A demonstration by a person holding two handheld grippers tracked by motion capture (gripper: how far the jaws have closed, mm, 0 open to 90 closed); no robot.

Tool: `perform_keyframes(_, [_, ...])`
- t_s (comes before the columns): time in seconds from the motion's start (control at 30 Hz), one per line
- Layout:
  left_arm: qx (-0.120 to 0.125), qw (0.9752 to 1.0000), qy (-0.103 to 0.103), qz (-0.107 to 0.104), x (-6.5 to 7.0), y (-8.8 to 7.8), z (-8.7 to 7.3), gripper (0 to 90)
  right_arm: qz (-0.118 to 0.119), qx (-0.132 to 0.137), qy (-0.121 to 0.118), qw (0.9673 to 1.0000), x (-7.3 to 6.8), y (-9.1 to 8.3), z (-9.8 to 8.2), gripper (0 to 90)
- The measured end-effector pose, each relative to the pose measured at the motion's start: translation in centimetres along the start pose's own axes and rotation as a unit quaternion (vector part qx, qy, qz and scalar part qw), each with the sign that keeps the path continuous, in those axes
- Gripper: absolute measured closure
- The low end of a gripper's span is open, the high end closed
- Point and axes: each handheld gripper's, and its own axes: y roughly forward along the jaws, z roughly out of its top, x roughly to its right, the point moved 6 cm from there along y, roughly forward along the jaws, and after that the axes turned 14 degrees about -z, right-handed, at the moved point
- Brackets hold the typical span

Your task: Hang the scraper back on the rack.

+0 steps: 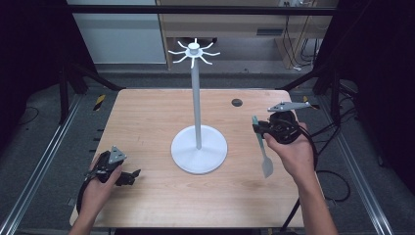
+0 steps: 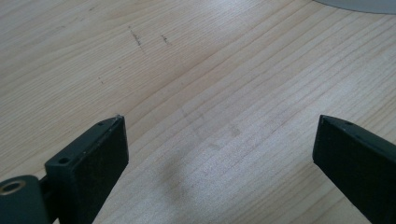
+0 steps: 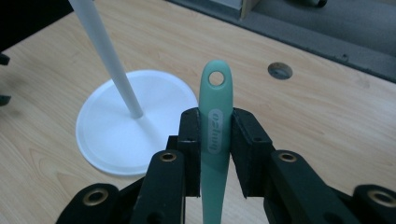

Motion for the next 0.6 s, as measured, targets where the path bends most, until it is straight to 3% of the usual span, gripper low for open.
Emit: perform_keyframes(0.6, [0.000, 1.0000, -0.001, 0.001, -0.1, 0.0, -0.1, 3.2, -0.007, 0.075, 0.006, 0.9972, -0.1, -2.4, 4.0, 74.5])
